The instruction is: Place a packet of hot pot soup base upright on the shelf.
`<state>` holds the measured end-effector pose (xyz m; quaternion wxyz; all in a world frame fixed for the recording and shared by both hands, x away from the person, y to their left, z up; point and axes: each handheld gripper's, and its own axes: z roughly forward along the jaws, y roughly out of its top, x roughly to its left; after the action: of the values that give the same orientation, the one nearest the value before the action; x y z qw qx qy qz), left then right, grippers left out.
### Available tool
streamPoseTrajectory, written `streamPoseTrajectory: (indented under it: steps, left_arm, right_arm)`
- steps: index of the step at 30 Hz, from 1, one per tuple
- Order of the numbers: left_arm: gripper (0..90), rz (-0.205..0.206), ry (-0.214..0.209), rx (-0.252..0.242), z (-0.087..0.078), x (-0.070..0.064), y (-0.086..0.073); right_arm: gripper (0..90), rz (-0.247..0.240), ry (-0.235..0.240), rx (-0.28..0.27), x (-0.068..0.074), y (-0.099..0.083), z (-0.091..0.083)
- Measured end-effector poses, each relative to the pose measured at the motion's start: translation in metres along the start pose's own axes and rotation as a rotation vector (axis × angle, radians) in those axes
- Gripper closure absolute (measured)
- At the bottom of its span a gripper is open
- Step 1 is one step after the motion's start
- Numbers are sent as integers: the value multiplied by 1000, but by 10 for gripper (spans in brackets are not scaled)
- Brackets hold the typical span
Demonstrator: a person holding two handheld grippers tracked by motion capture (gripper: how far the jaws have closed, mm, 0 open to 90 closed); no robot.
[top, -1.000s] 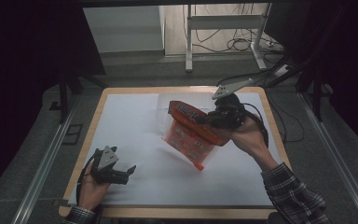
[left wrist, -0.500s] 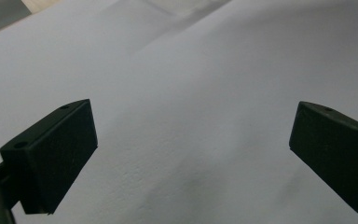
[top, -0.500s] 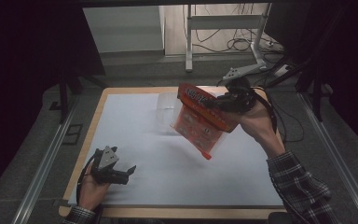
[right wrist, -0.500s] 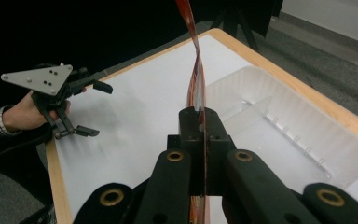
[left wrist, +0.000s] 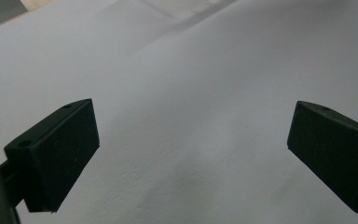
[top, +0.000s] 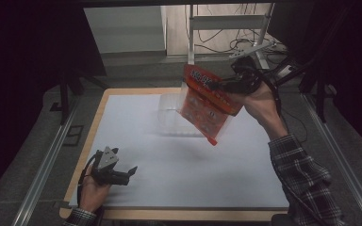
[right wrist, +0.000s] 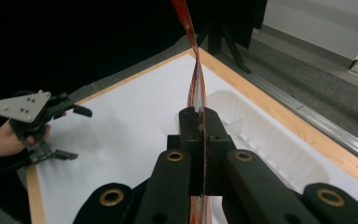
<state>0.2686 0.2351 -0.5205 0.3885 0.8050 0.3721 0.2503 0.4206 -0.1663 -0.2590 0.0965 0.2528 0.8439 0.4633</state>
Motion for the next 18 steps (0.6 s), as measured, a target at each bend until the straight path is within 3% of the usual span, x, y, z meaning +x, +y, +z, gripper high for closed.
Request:
streamPoseTrajectory:
  steps: [18]
  left_arm:
    - [16, 2, 2, 3, 0, 0, 0]
  right_arm:
    - [894, -4, -69, -8, -38, 33, 17]
